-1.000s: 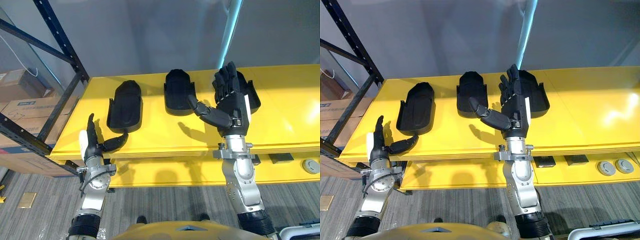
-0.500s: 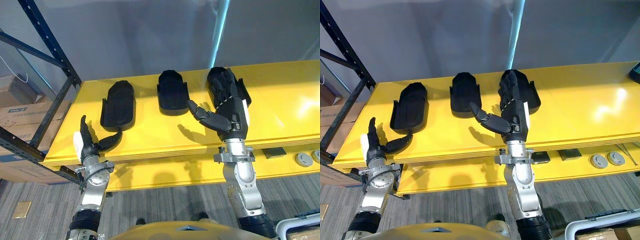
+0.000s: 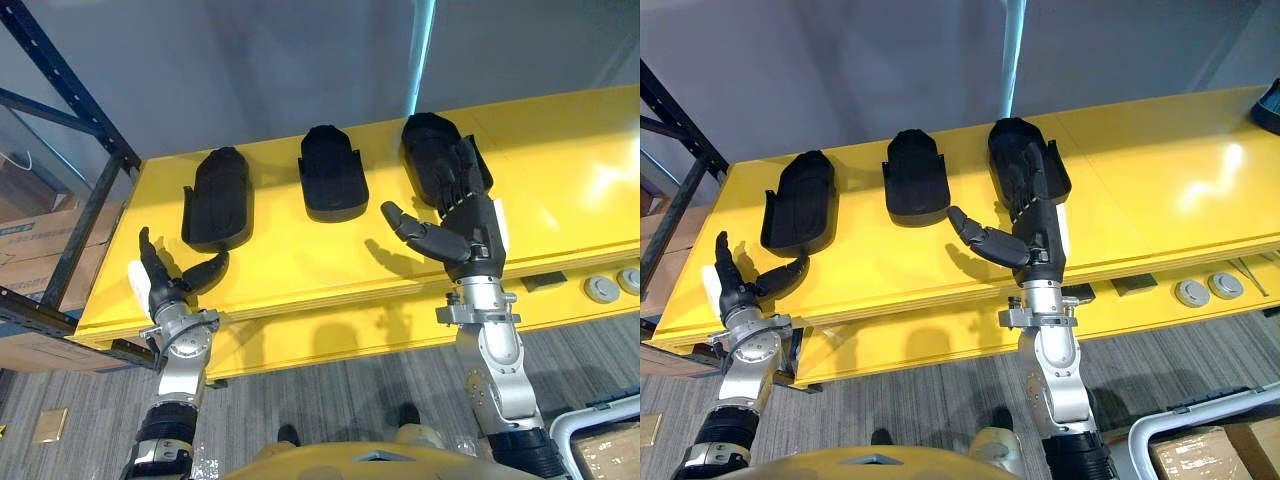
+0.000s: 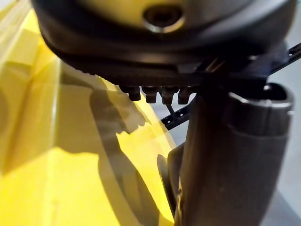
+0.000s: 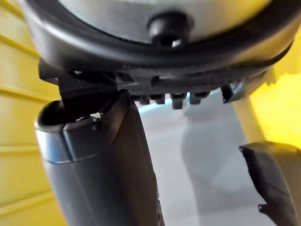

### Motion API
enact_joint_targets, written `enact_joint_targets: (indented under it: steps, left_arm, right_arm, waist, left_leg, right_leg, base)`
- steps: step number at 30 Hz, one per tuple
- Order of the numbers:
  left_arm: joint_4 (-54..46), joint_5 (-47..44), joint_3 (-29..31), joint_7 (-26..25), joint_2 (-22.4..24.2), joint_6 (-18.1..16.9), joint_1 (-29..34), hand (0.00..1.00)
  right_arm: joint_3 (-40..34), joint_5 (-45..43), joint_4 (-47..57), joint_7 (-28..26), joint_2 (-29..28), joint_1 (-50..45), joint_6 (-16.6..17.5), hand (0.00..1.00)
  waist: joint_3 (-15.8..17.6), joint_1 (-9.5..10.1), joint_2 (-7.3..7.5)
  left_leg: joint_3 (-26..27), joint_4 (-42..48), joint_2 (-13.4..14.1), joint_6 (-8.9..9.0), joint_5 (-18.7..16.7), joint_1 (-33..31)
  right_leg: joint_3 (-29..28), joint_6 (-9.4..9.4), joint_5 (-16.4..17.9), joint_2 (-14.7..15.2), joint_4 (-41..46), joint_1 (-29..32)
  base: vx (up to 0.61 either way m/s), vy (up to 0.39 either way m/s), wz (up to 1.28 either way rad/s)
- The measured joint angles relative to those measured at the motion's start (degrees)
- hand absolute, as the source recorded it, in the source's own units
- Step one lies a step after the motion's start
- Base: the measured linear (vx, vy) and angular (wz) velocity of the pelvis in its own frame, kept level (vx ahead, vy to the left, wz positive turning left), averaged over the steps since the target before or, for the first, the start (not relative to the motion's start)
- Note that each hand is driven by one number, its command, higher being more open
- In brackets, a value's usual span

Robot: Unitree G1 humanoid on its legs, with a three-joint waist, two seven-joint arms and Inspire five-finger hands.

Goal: Walk over and take three plastic housings, then place them on the shelf

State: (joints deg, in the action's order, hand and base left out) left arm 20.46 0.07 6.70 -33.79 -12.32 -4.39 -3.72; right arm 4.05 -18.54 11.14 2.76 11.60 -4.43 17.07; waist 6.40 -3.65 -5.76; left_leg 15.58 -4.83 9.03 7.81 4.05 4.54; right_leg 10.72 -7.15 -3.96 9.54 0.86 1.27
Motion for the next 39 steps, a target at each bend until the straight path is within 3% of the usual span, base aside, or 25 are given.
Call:
enact_joint_targets:
  steps: [8, 14, 17, 24, 28, 29, 33, 36, 39]
  left_arm:
    - [0.20, -19.70, 4.94, 6.71, 0.05, -13.08, -2.36, 1.00]
    - [-3.48, -19.93, 5.49, 6.99, 0.22, -12.91, -1.91, 1.00]
    - [-8.73, -19.94, 5.41, 9.21, 1.07, -12.04, 1.73, 1.00]
    - [-35.73, -18.69, 4.31, 16.07, 7.32, -11.30, 16.33, 1.00]
    - [-45.86, -17.79, 3.22, 21.67, 9.20, -14.35, 20.84, 1.00]
    - [-48.11, -17.91, 2.80, 24.18, 9.89, -16.45, 21.88, 1.00]
    - [-49.64, -18.36, 2.67, 29.05, 9.94, -20.14, 22.38, 1.00]
    - [-49.64, -14.96, 2.95, 27.83, 9.71, -20.71, 22.42, 1.00]
    - [-49.65, -3.71, 5.18, 21.91, 9.01, -20.62, 23.84, 1.00]
  right_arm:
    - [-1.37, 0.06, 1.02, -1.01, 0.11, 1.69, -0.18, 1.00]
    - [-1.37, 0.12, 1.14, -1.10, 0.09, 2.28, -0.47, 1.00]
    - [-1.30, 0.15, 4.90, -1.10, -0.23, -0.24, -0.56, 1.00]
    - [-1.76, 0.51, 9.14, -0.90, -4.25, -6.27, -0.47, 1.00]
    - [-1.50, 3.22, 10.03, 0.24, -5.31, -8.31, -0.09, 1.00]
    - [-1.51, 4.65, 10.03, 0.69, -5.37, -8.22, 0.22, 1.00]
    - [-1.37, 6.95, 10.02, 3.21, -5.35, -8.05, 1.24, 1.00]
    - [-2.74, 9.65, 10.01, 6.88, -5.21, -7.94, 1.27, 1.00]
    - [-8.78, 14.86, 9.93, 12.11, -4.79, -7.45, 1.61, 1.00]
  waist:
    - [3.84, 0.19, -0.10]
    - [6.05, 0.21, -0.07]
    - [6.38, 0.21, 0.00]
    - [6.36, 0.49, -0.02]
    - [6.20, 1.99, -0.24]
    - [6.14, 2.01, -0.23]
    - [3.88, 2.78, -0.21]
    - [2.14, 3.26, 0.15]
    - [1.20, 3.35, 0.65]
  left_leg:
    - [0.18, 2.61, -0.03, -0.18, -0.59, -3.18]
    - [-0.25, 3.04, -0.02, -0.15, -0.78, -3.35]
    - [-0.53, 3.70, -0.01, -0.24, -1.49, -3.41]
    - [-2.27, 3.69, 0.07, -0.14, -2.39, -1.93]
    - [-3.06, 3.66, 0.12, -0.12, -2.46, -1.97]
    - [-3.74, 3.65, 0.12, -0.11, -2.44, -1.88]
    - [-4.41, 3.59, 0.12, -0.09, -2.43, -1.86]
    - [-4.82, 3.56, 0.12, -0.06, -2.38, -1.75]
    - [-5.60, 2.42, 0.08, -0.03, -1.89, -0.93]
  right_leg:
    - [-0.87, 0.03, 0.00, 0.38, 1.79, 3.34]
    - [-0.84, 0.08, 0.03, 0.39, 2.22, 3.43]
    - [-0.64, 0.13, 0.13, 0.47, 2.21, 3.05]
    - [1.56, -0.14, 1.74, 0.62, 2.19, 0.00]
    - [2.52, -0.12, 1.99, 0.63, 2.05, -0.65]
    - [3.41, -0.15, 2.11, 0.70, 1.93, -1.39]
    - [4.26, -0.18, 2.21, 0.75, 1.79, -1.96]
    - [4.70, -0.16, 2.23, 0.76, 1.62, -2.49]
    - [5.83, -0.23, 2.18, 0.71, 0.83, -3.83]
  base:
    - [0.00, 0.002, -0.02]
    - [0.00, 0.000, 0.00]
    - [0.03, 0.007, 0.04]
    - [0.04, -0.002, 0.13]
    - [0.02, -0.006, 0.13]
    - [0.01, -0.006, 0.19]
    - [0.01, -0.005, 0.12]
    - [0.00, -0.003, 0.08]
    - [-0.03, -0.009, 0.14]
